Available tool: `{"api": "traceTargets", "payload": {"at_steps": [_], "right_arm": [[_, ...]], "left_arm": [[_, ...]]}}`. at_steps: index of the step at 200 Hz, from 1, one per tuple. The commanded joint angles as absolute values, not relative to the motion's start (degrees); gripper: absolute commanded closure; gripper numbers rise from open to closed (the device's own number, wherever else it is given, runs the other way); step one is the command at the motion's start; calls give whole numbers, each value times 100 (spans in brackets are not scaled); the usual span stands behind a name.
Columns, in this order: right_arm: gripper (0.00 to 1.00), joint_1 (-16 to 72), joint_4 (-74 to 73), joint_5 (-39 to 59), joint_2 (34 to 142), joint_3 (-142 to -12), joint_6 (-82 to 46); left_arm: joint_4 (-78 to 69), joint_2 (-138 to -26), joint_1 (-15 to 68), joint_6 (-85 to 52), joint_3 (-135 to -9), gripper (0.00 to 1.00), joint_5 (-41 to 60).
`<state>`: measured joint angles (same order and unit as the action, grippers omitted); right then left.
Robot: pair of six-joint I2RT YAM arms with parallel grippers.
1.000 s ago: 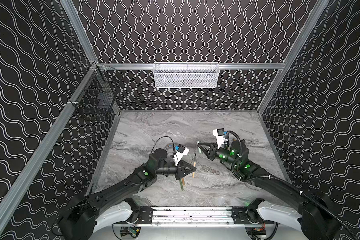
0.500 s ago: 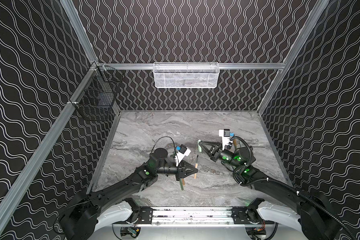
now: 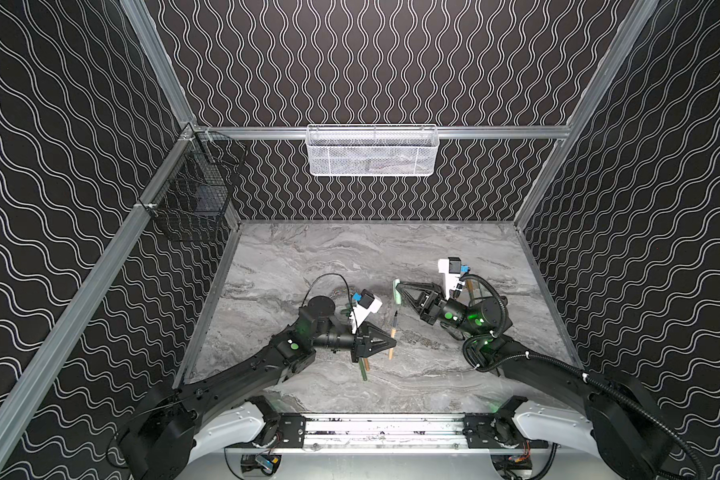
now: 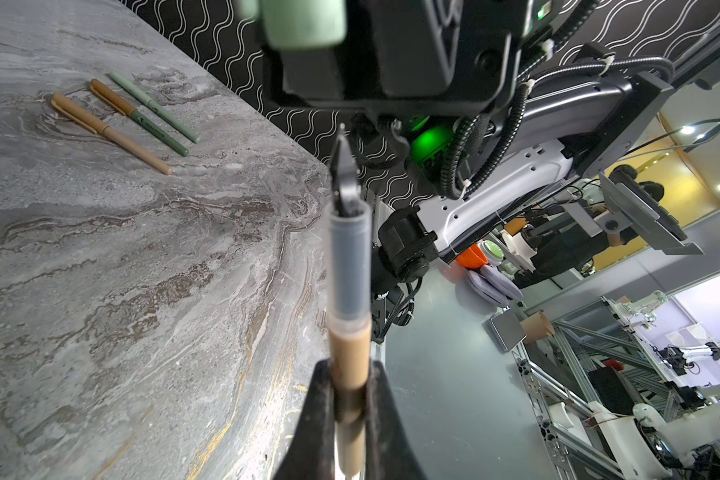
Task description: Insert the pens into the pen caps
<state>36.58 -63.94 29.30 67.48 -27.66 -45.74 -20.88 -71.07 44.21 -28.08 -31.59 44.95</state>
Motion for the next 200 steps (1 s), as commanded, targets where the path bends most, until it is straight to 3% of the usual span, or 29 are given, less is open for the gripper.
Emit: {"api": "traceTargets", "payload": {"at_steps": [1, 200], "right_arm": [[88, 3715, -7034, 3002, 6820, -2742, -4752], [88, 4003, -6721, 2901, 6779, -2804, -4483]], "left_arm": [[-2204, -7076, 4421, -2664, -3217, 100, 4517], [-1979, -6819, 4404, -2522, -3182, 100, 4269]]}}
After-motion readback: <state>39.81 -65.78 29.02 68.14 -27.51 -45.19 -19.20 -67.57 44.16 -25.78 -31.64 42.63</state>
